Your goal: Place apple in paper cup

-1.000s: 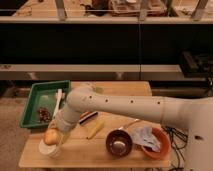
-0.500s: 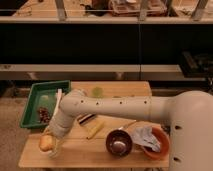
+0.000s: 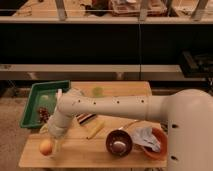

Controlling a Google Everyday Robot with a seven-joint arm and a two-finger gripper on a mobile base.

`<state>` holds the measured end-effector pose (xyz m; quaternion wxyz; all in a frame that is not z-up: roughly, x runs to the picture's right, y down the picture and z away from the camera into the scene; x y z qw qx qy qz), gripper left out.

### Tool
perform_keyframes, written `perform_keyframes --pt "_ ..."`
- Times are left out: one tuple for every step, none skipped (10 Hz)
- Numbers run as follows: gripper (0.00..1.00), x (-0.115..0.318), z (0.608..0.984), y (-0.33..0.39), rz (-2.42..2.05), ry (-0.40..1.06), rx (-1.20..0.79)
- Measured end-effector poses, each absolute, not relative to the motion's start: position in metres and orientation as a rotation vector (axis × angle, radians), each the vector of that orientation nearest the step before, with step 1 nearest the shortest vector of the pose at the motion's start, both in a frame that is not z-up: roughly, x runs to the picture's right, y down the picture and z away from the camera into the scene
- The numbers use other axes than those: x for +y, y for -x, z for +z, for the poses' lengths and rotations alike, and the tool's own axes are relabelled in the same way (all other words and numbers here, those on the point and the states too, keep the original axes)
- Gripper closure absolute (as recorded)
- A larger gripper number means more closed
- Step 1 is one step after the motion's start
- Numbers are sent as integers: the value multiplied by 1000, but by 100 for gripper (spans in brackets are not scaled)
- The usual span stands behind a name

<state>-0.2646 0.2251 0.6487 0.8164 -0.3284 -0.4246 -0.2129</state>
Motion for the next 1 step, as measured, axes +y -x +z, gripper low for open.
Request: perform_keyframes --pt "20 223 649 262 -444 696 -905"
